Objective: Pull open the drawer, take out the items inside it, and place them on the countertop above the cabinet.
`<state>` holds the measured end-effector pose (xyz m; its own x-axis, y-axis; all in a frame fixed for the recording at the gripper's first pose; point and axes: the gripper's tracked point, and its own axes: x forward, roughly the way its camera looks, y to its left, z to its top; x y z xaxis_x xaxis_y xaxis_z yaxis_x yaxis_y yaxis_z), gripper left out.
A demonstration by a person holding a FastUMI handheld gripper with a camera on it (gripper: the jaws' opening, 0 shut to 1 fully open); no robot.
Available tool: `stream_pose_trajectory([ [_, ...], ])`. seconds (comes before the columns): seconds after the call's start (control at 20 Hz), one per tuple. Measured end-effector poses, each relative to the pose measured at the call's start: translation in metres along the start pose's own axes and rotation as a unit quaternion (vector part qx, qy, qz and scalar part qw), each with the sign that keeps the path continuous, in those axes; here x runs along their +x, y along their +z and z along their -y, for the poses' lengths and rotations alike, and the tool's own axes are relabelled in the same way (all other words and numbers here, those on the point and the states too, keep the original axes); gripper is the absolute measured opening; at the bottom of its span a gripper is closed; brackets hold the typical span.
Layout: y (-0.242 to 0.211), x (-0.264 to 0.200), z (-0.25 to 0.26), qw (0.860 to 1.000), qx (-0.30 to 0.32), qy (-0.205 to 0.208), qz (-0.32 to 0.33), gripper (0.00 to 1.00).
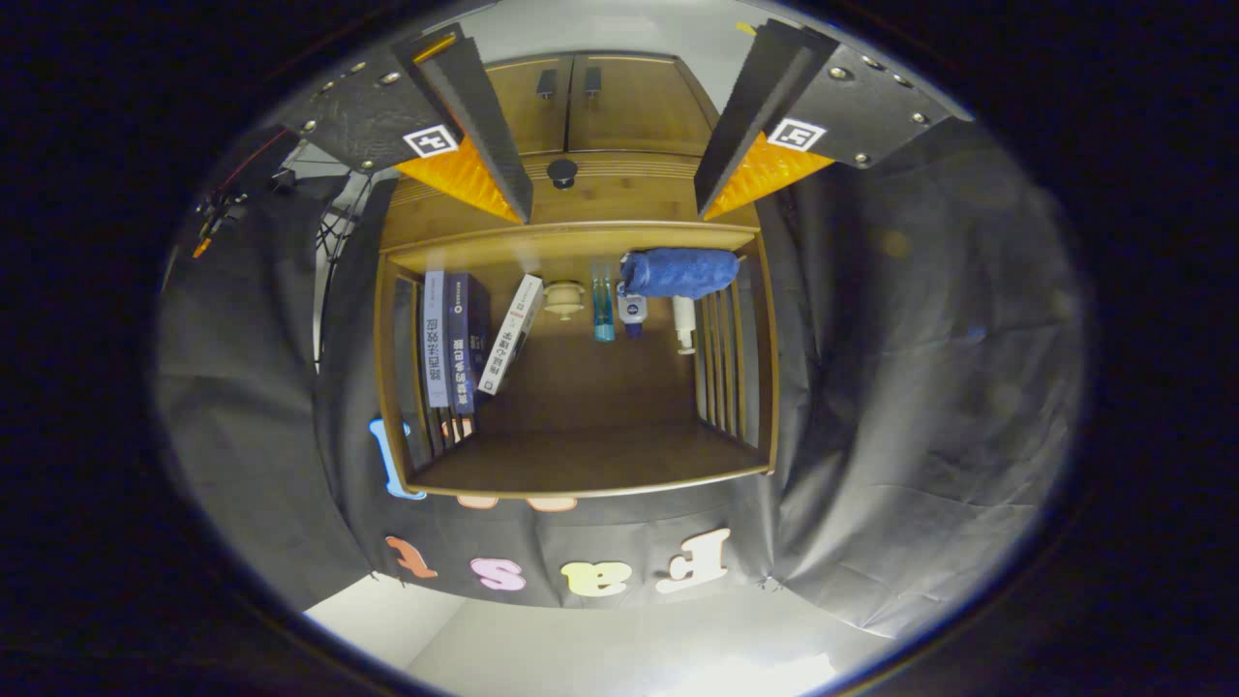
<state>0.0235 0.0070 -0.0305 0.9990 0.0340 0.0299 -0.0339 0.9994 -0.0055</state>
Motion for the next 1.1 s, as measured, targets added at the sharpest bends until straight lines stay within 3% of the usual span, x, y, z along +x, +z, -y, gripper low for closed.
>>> stream_pose_trajectory([
  [0.3, -0.039, 0.056, 0.015, 0.998, -0.062, -0.016, -0.009, 1.0],
  [0.6, -0.075, 0.121, 0.04, 0.999, -0.041, -0.027, -0.01, 1.0],
  [0.85, -0.136, 0.176, 0.061, 0.997, -0.004, -0.049, -0.051, 1.0],
  [1.0, -0.169, 0.19, 0.076, 0.994, 0.02, -0.064, -0.085, 0.89],
  [1.1, -0.167, 0.196, 0.08, 0.995, 0.022, -0.067, -0.077, 0.89],
])
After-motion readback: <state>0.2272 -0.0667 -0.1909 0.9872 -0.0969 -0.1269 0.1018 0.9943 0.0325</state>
